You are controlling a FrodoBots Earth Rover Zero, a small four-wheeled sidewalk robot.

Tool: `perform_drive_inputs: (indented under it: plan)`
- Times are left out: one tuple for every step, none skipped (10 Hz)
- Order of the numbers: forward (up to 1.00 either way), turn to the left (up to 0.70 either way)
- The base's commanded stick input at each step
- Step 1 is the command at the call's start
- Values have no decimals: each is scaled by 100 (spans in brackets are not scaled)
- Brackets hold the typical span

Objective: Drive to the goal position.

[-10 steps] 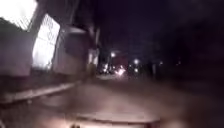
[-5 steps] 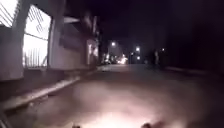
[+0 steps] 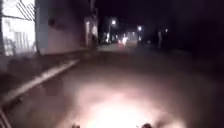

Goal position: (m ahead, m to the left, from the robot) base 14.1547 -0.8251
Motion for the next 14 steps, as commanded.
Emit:
perform_drive_inputs:
  plan:
    - [100,0]
    - [100,0]
    - [100,0]
    - [100,0]
    - [100,0]
    - [100,0]
    - [100,0]
    - [100,0]
    - [100,0]
    - [100,-6]
    - [100,-36]
    - [100,-40]
    - [100,-21]
    - [100,0]
